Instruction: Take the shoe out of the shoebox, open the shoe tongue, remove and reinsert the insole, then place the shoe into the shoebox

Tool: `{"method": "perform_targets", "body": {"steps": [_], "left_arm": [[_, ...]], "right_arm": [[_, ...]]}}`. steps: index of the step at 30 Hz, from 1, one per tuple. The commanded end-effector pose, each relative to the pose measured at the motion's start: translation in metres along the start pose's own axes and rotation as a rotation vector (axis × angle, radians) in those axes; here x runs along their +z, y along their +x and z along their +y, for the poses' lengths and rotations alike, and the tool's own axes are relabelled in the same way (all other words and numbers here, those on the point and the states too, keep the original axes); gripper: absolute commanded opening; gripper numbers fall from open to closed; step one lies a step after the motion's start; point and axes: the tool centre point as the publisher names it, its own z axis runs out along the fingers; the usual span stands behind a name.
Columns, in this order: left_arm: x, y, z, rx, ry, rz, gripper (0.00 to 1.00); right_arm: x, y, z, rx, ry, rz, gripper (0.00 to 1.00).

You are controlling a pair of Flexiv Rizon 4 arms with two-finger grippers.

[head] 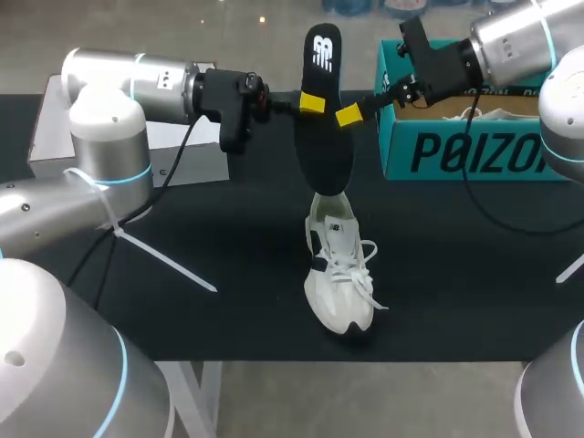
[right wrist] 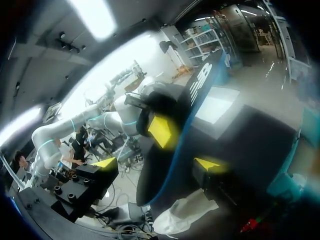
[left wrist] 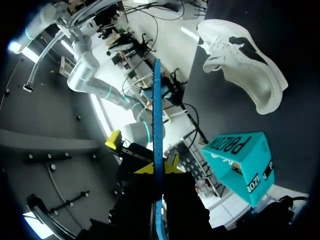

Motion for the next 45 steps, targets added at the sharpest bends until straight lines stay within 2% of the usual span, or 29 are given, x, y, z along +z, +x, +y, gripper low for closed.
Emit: {"method": "perform_targets", "body": {"steps": [1, 14, 15, 16, 17, 18, 19, 20, 44, 45], "left_arm": [[0.0, 0.001, 0.0, 0.002, -0.001, -0.002, 0.0], [0.0, 0.001, 0.0, 0.002, -0.001, -0.002, 0.0], [0.0, 0.001, 0.0, 0.002, -0.001, -0.002, 0.0], [0.0, 0.001, 0.0, 0.002, -0.001, -0.002, 0.0], [0.0, 0.001, 0.0, 0.002, -0.001, -0.002, 0.0], [0.0, 0.001, 0.0, 0.002, -0.001, -0.002, 0.0], [0.0, 0.001, 0.0, 0.002, -0.001, -0.002, 0.0], [0.0, 0.001, 0.0, 0.002, -0.001, -0.002, 0.0], [0.0, 0.001, 0.0, 0.002, -0.001, -0.002, 0.0], [0.0, 0.001, 0.0, 0.002, -0.001, -0.002, 0.12]], "right_arm": [[0.009, -0.001, 0.0, 0.003, -0.003, 0.008, 1.0], [0.021, 0.001, 0.002, 0.011, -0.003, 0.023, 1.0], [0.021, 0.001, 0.004, 0.01, -0.003, 0.022, 0.96], [0.021, 0.001, 0.005, 0.009, -0.004, 0.021, 0.65], [0.021, 0.001, 0.005, 0.007, -0.006, 0.019, 0.43], [0.021, 0.001, 0.006, 0.007, -0.008, 0.017, 0.31], [0.022, 0.001, 0.007, 0.005, -0.011, 0.016, 0.11], [0.022, 0.001, 0.007, 0.004, -0.012, 0.016, 0.0], [0.021, 0.005, 0.006, -0.003, -0.022, 0.021, 0.0], [0.021, 0.005, 0.006, -0.004, -0.022, 0.02, 0.0]]}}
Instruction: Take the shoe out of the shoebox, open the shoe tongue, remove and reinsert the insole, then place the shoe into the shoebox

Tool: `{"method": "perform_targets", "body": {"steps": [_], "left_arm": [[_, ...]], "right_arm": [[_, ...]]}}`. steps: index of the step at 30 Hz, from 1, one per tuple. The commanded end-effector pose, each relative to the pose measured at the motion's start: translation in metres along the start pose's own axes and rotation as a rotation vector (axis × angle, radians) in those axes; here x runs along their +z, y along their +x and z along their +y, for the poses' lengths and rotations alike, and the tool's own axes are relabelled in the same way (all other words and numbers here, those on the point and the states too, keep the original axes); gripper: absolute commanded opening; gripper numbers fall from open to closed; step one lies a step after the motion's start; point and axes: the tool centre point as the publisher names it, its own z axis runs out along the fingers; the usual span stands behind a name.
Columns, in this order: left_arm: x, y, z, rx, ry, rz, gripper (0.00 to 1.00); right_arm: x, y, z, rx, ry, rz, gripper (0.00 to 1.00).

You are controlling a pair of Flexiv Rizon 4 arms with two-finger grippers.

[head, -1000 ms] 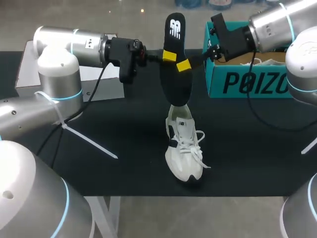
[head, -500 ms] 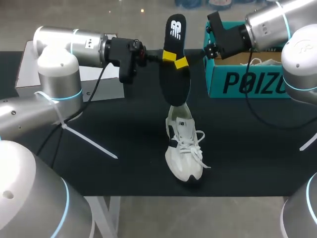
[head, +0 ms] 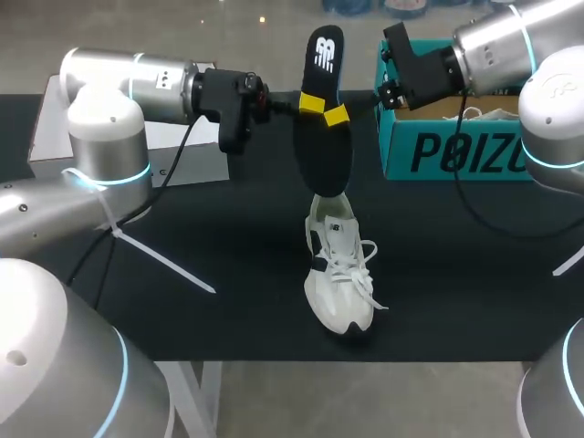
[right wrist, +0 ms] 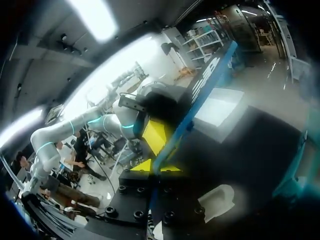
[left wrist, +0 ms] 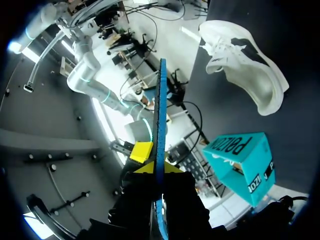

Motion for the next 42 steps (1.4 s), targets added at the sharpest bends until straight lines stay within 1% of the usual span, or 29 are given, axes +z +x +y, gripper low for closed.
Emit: {"method": "perform_targets", "body": {"steps": [1, 2, 3, 7, 11, 13, 16, 18, 19, 21, 23, 24, 26, 42], "left_arm": [[0.001, 0.005, 0.002, 0.002, -0.003, 0.0, 0.7], [0.001, 0.005, 0.002, 0.002, -0.003, 0.0, 1.0], [0.001, 0.003, 0.002, -0.01, 0.024, 0.024, 1.0], [-0.006, -0.009, 0.002, -0.089, 0.056, 0.057, 1.0], [-0.023, -0.018, -0.01, -0.21, 0.061, 0.071, 1.0], [-0.034, -0.02, -0.022, -0.287, 0.039, 0.044, 1.0], [-0.053, -0.021, -0.043, -0.371, -0.023, 0.007, 1.0], [-0.065, -0.021, -0.059, -0.413, -0.079, -0.016, 1.0], [-0.07, -0.021, -0.067, -0.433, -0.081, -0.008, 1.0], [-0.076, -0.022, -0.077, -0.45, -0.115, -0.039, 1.0], [-0.078, -0.023, -0.083, -0.491, -0.11, -0.021, 1.0], [-0.079, -0.023, -0.084, -0.506, -0.113, -0.018, 1.0], [-0.079, -0.026, -0.084, -0.497, -0.101, -0.071, 1.0], [-0.079, -0.026, -0.084, -0.497, -0.101, -0.071, 1.0]], "right_arm": [[-0.001, 0.006, 0.0, -0.006, -0.001, -0.003, 0.0], [-0.002, 0.006, 0.001, -0.009, 0.0, -0.005, 0.0], [-0.003, 0.005, 0.001, -0.013, 0.003, -0.01, 0.0], [-0.01, 0.002, 0.0, -0.019, 0.008, -0.032, 0.0], [-0.018, -0.004, -0.001, -0.02, 0.01, -0.053, 0.0], [-0.021, -0.007, -0.001, -0.024, 0.017, -0.066, 0.0], [-0.023, -0.013, -0.002, -0.027, 0.024, -0.075, 0.0], [-0.026, -0.016, -0.002, -0.026, 0.022, -0.08, 0.0], [-0.026, -0.017, -0.002, -0.026, 0.021, -0.081, 0.0], [-0.027, -0.019, -0.001, -0.014, 0.005, -0.082, 0.0], [-0.027, -0.019, -0.001, -0.014, 0.005, -0.082, 0.0], [-0.027, -0.019, -0.001, -0.014, 0.005, -0.082, 0.0], [-0.027, -0.019, -0.001, -0.014, 0.005, -0.082, 0.0], [-0.027, -0.019, -0.001, -0.014, 0.005, -0.082, 0.0]]}}
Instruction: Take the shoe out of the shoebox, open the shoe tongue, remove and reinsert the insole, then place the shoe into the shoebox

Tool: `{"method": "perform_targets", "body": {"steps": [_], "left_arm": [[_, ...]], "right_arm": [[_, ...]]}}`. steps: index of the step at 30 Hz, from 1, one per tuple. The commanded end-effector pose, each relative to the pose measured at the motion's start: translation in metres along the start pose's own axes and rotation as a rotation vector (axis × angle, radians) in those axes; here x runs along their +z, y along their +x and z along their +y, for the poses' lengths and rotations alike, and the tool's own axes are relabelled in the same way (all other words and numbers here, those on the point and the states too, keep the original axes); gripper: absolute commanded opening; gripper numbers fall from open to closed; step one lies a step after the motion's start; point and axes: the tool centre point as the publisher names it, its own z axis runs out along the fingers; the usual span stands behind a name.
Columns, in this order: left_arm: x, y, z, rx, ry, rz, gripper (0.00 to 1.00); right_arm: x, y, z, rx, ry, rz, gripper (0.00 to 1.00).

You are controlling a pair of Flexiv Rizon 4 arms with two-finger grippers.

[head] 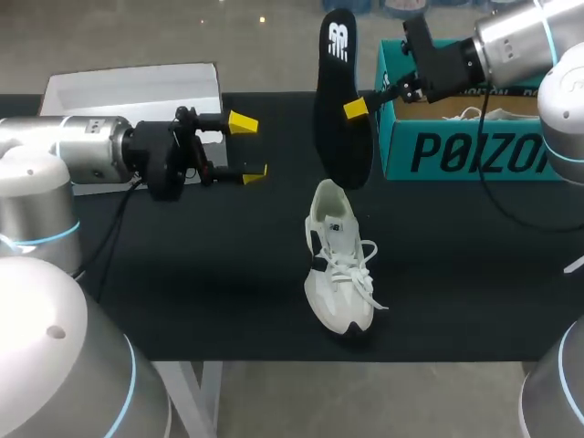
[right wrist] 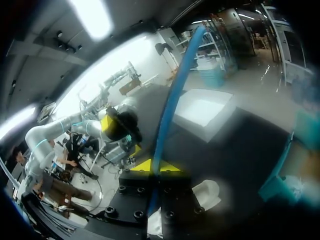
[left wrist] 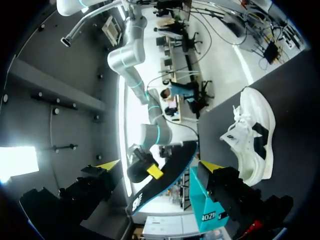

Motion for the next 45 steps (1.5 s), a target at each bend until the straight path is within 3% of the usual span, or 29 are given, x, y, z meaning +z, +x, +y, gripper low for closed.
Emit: {"method": "perform_targets", "body": {"steps": [1, 16, 21, 27, 31, 37, 45], "left_arm": [[0.0, 0.0, 0.0, 0.002, -0.002, -0.001, 1.0], [0.0, 0.0, 0.0, 0.002, -0.002, -0.001, 1.0], [-0.02, -0.007, -0.005, -0.19, -0.018, 0.009, 1.0], [-0.028, -0.01, -0.022, -0.472, -0.141, 0.123, 1.0], [-0.026, -0.003, -0.04, -0.629, -0.186, 0.279, 1.0], [-0.029, 0.001, -0.063, -0.853, -0.224, 0.409, 1.0], [-0.056, -0.005, -0.072, -1.063, -0.349, 0.539, 1.0]], "right_arm": [[0.001, 0.0, 0.0, 0.0, 0.001, -0.001, 0.0], [0.001, 0.0, 0.0, 0.0, 0.001, -0.001, 0.0], [0.001, 0.0, 0.0, 0.0, 0.001, -0.001, 0.0], [0.001, 0.0, 0.0, 0.0, 0.001, -0.001, 0.0], [0.001, 0.0, 0.0, 0.0, 0.001, -0.001, 0.0], [0.001, 0.0, 0.0, 0.0, 0.001, -0.001, 0.0], [0.001, 0.0, 0.0, 0.0, 0.001, -0.001, 0.0]]}}
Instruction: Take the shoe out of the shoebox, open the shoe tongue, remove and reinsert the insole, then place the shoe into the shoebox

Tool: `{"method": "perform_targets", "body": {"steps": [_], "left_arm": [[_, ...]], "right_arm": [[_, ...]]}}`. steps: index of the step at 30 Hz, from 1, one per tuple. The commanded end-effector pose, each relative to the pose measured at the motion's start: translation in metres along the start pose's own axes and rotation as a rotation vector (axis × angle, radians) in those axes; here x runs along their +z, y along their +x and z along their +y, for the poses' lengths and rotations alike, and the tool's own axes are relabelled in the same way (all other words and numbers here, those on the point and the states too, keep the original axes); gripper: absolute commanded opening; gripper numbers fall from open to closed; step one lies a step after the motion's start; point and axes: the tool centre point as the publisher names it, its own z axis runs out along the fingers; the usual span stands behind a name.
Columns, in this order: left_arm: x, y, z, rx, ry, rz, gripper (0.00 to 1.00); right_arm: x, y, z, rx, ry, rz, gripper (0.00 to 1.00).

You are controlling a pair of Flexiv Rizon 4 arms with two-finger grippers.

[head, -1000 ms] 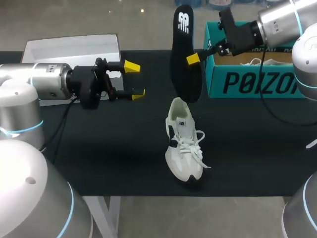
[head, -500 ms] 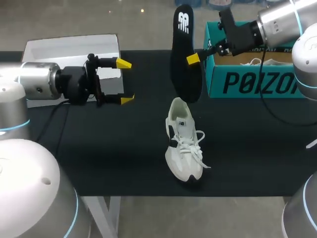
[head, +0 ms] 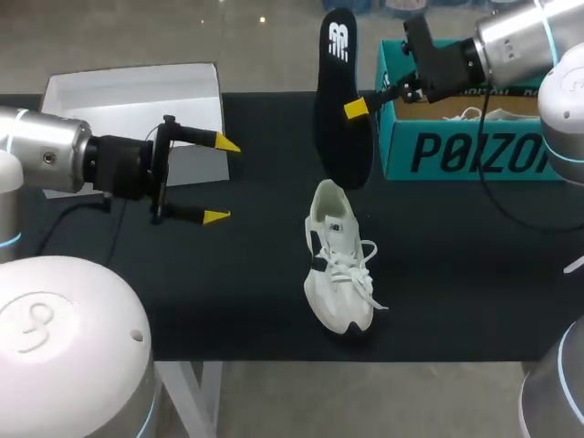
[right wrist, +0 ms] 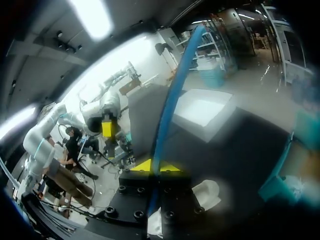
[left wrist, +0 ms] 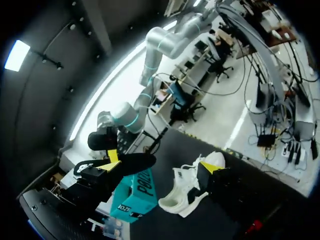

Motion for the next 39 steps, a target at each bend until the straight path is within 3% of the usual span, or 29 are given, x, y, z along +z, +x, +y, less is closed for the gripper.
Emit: {"method": "perform_targets", "body": {"steps": [1, 3, 4, 18, 23, 27, 33, 39], "left_arm": [[-0.025, 0.001, -0.015, -0.359, -0.243, 0.2, 1.0], [-0.034, 0.003, -0.01, -0.42, -0.275, 0.229, 1.0], [-0.041, 0.003, -0.006, -0.445, -0.329, 0.222, 1.0], [-0.041, 0.003, -0.006, -0.445, -0.329, 0.222, 1.0], [-0.031, -0.006, -0.003, -0.615, -0.615, 0.348, 1.0], [-0.036, 0.002, -0.003, -0.686, -0.735, 0.39, 1.0], [-0.047, 0.019, 0.008, -0.755, -0.745, 0.406, 1.0], [-0.049, 0.021, 0.014, -0.781, -0.74, 0.398, 1.0]], "right_arm": [[0.001, 0.0, 0.0, 0.0, 0.001, -0.001, 0.0], [0.001, 0.0, 0.0, 0.0, 0.001, -0.001, 0.0], [0.001, 0.0, 0.0, 0.0, 0.001, -0.001, 0.0], [0.001, 0.0, 0.0, 0.0, 0.001, -0.001, 0.0], [0.001, 0.0, 0.0, 0.0, 0.001, -0.001, 0.0], [0.001, 0.0, 0.0, 0.0, 0.001, -0.001, 0.0], [0.001, 0.0, 0.0, 0.0, 0.001, -0.001, 0.0], [0.001, 0.0, 0.0, 0.0, 0.001, -0.001, 0.0]]}}
